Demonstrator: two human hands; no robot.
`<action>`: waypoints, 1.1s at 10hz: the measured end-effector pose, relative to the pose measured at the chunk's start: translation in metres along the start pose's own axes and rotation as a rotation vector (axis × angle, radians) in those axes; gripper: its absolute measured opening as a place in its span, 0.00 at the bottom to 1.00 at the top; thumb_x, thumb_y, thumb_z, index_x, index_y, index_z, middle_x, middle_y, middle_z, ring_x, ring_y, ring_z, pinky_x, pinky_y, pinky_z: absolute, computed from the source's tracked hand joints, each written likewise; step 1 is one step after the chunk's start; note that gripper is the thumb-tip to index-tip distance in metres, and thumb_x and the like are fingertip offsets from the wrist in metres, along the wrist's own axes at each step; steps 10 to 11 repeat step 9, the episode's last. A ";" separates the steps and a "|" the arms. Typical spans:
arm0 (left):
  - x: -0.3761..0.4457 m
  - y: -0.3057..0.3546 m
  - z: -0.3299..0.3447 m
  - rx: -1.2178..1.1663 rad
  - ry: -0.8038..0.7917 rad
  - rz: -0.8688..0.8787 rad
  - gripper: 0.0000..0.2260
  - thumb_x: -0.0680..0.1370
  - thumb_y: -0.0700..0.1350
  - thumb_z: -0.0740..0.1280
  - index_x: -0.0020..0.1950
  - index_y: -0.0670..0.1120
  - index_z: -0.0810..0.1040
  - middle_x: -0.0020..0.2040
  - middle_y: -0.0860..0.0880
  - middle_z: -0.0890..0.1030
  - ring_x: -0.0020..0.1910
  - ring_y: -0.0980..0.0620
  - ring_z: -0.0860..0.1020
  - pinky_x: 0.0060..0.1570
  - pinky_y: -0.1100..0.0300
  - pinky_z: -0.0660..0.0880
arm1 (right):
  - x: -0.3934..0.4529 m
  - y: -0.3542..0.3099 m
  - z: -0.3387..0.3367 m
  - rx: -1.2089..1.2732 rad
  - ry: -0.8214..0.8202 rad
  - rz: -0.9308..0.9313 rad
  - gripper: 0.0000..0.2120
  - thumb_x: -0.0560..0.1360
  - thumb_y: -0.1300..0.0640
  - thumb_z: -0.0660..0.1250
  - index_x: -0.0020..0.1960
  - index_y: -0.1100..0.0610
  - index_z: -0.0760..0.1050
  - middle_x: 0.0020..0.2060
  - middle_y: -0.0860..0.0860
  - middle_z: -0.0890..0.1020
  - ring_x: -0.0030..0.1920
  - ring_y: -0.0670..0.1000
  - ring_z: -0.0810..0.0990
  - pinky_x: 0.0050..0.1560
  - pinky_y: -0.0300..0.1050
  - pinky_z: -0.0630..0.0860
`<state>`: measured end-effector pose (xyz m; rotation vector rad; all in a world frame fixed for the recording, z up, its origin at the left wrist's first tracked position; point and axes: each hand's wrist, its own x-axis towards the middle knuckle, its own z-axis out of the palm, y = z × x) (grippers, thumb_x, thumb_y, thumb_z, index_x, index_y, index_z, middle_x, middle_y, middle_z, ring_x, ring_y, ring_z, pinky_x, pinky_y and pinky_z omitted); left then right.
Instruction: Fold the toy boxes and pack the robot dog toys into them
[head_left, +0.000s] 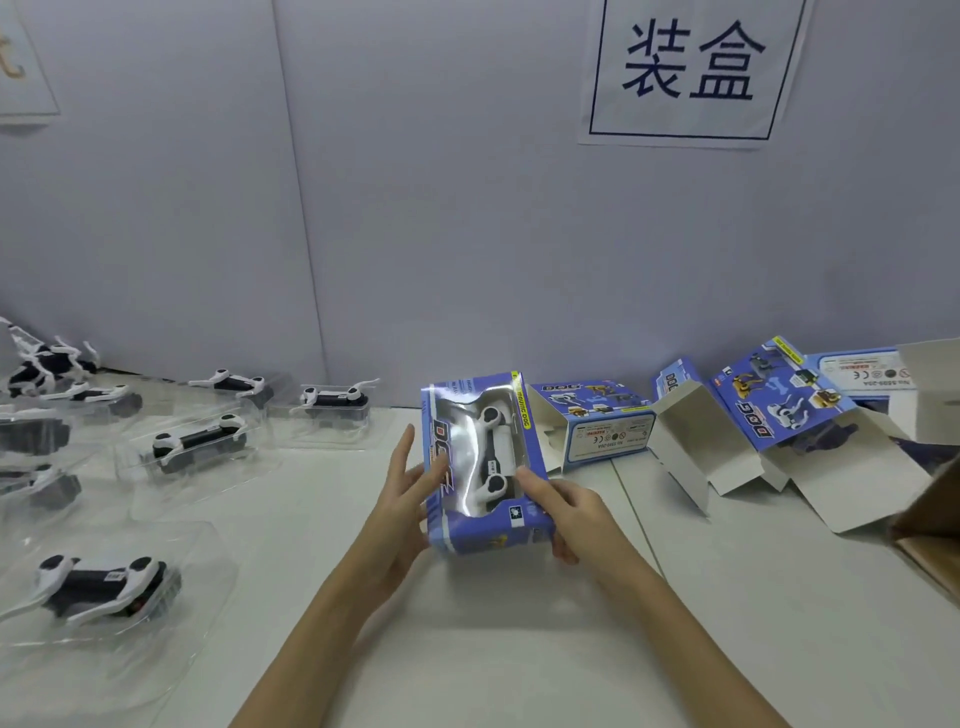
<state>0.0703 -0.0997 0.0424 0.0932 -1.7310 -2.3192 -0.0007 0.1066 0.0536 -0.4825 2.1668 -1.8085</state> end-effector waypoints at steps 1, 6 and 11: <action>-0.002 -0.006 0.002 0.109 -0.068 0.021 0.35 0.71 0.60 0.79 0.76 0.64 0.69 0.64 0.47 0.84 0.61 0.42 0.84 0.54 0.44 0.83 | 0.000 -0.001 -0.002 0.006 0.067 0.005 0.28 0.71 0.31 0.69 0.55 0.55 0.78 0.37 0.48 0.83 0.27 0.47 0.75 0.28 0.40 0.71; 0.007 -0.010 -0.004 0.138 0.205 0.112 0.25 0.78 0.67 0.61 0.57 0.51 0.87 0.55 0.46 0.87 0.51 0.43 0.85 0.51 0.46 0.80 | -0.012 -0.047 -0.099 0.456 0.540 -0.191 0.23 0.70 0.33 0.74 0.45 0.53 0.80 0.34 0.50 0.80 0.27 0.47 0.76 0.27 0.38 0.71; 0.007 -0.008 0.003 0.212 0.242 0.106 0.24 0.83 0.59 0.60 0.49 0.43 0.88 0.46 0.42 0.86 0.40 0.44 0.83 0.43 0.49 0.80 | -0.009 -0.045 -0.095 0.345 0.403 -0.369 0.11 0.84 0.54 0.65 0.62 0.59 0.80 0.48 0.55 0.87 0.36 0.51 0.85 0.35 0.38 0.78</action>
